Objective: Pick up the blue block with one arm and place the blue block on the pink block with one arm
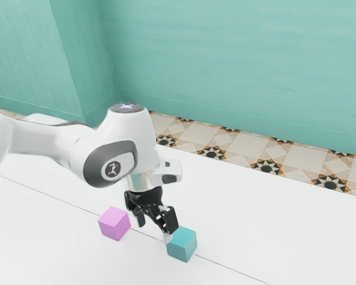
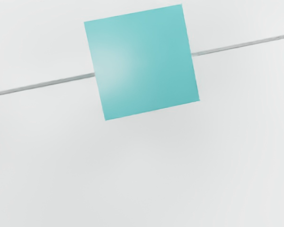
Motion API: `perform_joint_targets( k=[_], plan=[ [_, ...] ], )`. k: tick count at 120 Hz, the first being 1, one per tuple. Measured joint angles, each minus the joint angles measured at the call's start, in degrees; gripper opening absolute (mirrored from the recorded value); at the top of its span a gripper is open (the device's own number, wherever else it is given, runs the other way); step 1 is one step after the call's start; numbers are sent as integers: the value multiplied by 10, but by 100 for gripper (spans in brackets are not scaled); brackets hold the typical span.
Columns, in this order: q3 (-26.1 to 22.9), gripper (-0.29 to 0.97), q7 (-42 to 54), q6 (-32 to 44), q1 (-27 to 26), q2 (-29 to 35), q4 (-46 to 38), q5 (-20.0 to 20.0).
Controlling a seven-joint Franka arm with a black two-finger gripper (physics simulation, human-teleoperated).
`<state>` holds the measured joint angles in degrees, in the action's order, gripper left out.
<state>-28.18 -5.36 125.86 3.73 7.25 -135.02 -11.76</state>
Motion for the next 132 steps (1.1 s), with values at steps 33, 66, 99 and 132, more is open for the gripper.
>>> perform_joint_targets(
  k=[33,66,99,132],
  plan=[
    [-5,68,-21,45,2,-91,41,22],
    [-3,68,-34,57,-5,-145,71,74],
    [2,68,-44,60,-6,-188,97,108],
    [9,68,-51,61,-11,-214,103,119]
  ],
)
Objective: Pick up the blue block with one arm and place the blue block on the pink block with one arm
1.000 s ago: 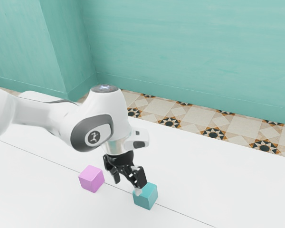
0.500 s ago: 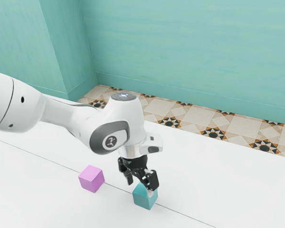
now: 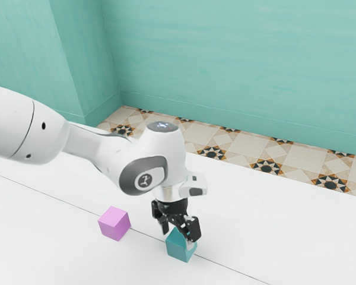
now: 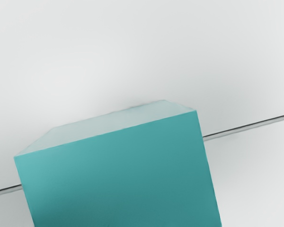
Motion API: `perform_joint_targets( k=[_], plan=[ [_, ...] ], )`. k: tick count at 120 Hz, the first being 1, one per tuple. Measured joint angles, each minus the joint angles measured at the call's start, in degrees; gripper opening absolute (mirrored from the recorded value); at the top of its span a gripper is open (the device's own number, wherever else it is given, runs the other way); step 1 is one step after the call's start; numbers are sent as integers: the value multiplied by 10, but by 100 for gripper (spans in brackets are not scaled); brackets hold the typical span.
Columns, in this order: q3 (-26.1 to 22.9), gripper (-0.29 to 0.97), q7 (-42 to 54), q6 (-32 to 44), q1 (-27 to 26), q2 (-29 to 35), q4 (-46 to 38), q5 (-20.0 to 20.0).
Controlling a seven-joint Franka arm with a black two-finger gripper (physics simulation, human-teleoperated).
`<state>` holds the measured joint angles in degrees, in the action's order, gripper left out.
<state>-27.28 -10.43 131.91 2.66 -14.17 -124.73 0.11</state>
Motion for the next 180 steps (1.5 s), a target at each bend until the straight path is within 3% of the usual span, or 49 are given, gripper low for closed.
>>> perform_joint_targets(
  k=[20,106,155,180],
  plan=[
    [42,68,-3,1,-39,-14,10,3],
    [44,67,-9,4,-44,-24,10,2],
    [44,41,-12,11,-43,-24,12,2],
    [44,38,-15,5,-39,10,11,5]
  ],
)
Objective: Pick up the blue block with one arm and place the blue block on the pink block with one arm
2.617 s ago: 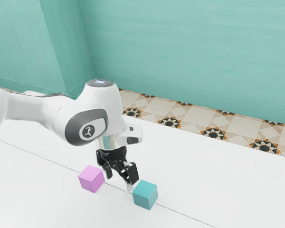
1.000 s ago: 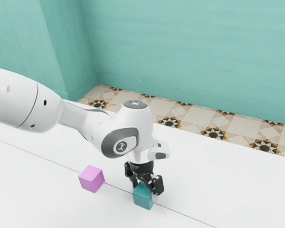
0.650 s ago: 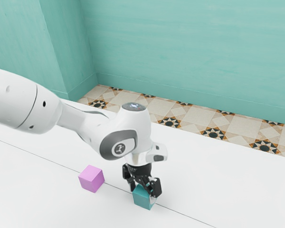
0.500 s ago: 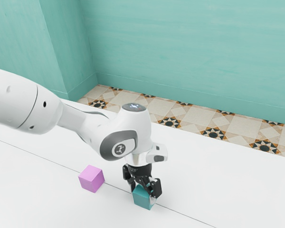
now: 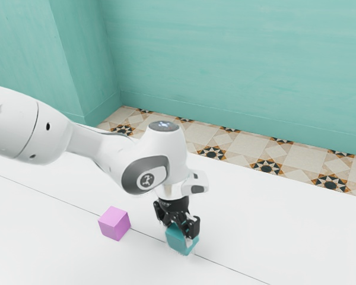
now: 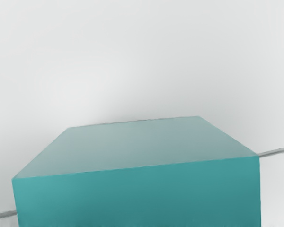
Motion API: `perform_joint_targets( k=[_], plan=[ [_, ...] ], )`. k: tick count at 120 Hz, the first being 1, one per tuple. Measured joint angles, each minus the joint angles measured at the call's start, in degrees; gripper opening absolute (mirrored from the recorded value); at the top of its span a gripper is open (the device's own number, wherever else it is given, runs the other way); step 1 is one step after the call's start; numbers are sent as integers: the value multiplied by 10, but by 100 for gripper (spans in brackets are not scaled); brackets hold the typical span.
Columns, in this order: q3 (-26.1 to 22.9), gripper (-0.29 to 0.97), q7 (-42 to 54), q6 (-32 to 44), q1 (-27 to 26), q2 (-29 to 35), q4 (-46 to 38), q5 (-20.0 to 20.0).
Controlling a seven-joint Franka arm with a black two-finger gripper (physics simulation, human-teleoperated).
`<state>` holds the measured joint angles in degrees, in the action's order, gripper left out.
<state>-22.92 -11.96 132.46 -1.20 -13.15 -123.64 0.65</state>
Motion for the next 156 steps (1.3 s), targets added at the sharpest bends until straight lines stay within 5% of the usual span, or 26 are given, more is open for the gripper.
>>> perform_joint_targets(
  k=[48,115,156],
  plan=[
    [-5,37,1,-109,61,157,-18,-1],
    [-4,29,54,-107,171,180,-81,14],
    [-4,29,97,-91,175,218,-131,15]
  ],
)
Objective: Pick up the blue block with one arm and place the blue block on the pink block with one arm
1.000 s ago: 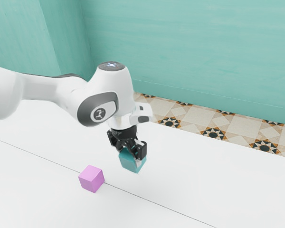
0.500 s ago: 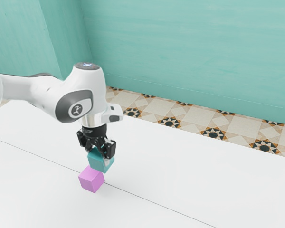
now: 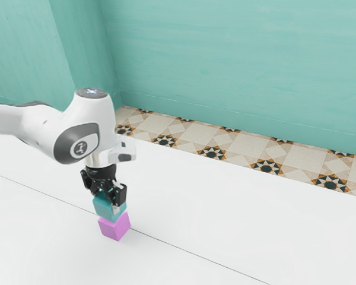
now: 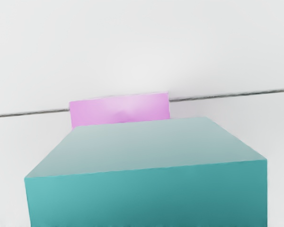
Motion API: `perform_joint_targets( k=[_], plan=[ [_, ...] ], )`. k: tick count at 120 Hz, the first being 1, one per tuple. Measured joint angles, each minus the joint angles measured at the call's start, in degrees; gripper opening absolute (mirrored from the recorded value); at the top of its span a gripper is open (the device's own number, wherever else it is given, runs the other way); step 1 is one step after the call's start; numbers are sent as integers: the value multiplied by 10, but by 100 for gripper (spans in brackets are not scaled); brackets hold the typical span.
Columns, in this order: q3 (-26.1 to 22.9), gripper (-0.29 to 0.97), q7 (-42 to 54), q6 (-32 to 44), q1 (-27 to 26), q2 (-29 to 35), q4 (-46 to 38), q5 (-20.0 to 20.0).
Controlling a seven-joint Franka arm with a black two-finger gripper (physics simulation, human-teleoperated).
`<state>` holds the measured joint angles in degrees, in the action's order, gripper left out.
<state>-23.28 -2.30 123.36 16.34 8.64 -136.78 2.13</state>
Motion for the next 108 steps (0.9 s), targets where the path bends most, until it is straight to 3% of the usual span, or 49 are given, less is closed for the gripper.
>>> perform_joint_targets(
  k=[38,108],
  plan=[
    [1,29,25,6,3,18,-28,-1],
    [3,29,47,9,14,-29,4,1]
  ],
)
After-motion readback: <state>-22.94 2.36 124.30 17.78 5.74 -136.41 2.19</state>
